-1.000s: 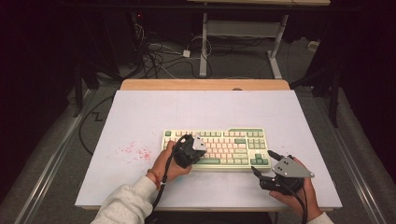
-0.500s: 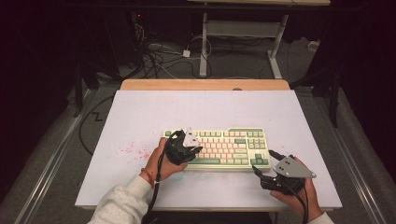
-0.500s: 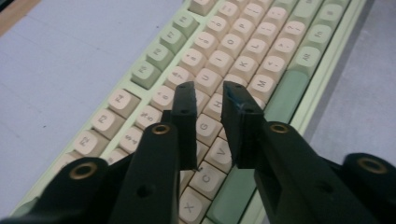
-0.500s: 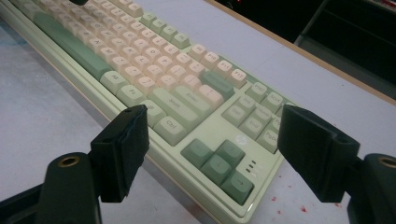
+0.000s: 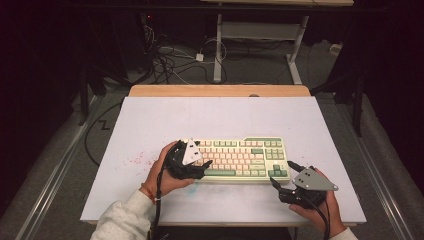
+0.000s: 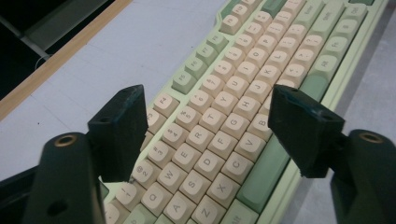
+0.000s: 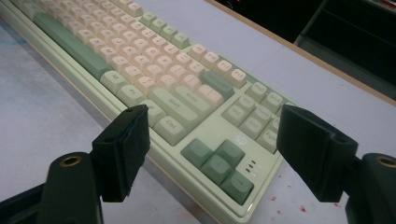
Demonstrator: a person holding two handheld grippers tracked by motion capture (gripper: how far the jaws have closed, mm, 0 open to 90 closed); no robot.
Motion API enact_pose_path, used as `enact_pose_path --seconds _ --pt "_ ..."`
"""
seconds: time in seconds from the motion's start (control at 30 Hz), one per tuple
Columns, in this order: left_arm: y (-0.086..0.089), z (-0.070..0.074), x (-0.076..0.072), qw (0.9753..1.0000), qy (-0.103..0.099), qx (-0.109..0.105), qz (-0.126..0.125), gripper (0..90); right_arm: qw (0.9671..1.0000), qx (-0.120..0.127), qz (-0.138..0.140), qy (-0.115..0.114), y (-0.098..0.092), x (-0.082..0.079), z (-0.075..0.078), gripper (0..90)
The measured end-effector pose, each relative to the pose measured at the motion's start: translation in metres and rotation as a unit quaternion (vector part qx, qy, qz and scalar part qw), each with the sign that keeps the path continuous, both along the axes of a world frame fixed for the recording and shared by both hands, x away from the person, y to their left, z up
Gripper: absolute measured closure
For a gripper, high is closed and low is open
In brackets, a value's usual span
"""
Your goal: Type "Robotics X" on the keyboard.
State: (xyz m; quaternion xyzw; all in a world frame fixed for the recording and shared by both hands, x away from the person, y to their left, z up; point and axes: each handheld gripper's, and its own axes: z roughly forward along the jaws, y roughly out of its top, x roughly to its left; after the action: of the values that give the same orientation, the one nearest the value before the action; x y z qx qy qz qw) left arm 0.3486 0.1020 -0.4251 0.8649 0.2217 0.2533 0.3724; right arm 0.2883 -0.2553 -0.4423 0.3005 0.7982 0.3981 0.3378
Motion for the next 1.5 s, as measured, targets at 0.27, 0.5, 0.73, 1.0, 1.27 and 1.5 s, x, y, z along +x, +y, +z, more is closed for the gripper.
enact_pose_path --seconds 0.27,0.5,0.73,1.0,1.27,1.5 --pt "0.014 -0.002 -0.012 0.9998 -0.017 -0.003 -0.002 19.1 1.0 0.002 0.0 0.002 -0.001 0.0 0.0 26.0" --pt "0.028 -0.007 -0.019 0.9996 -0.024 -0.006 0.01 18.2 1.0 0.005 0.0 0.003 -0.001 0.001 0.0 26.3" --pt "0.041 -0.015 -0.026 0.9994 -0.025 0.006 0.025 18.2 0.9997 0.024 0.002 0.008 -0.001 0.002 0.002 27.6" --pt "0.055 -0.022 -0.034 0.999 -0.022 0.009 0.038 18.2 0.9998 0.019 0.002 0.011 0.004 0.006 0.003 30.4" --pt "0.066 -0.031 -0.039 0.9985 -0.015 0.018 0.05 18.2 0.9996 0.014 0.015 0.018 0.015 0.017 0.007 38.4" --pt "0.073 -0.035 -0.043 0.9983 -0.007 0.02 0.055 18.2 0.9986 0.018 0.035 0.035 0.025 0.027 0.011 55.9"
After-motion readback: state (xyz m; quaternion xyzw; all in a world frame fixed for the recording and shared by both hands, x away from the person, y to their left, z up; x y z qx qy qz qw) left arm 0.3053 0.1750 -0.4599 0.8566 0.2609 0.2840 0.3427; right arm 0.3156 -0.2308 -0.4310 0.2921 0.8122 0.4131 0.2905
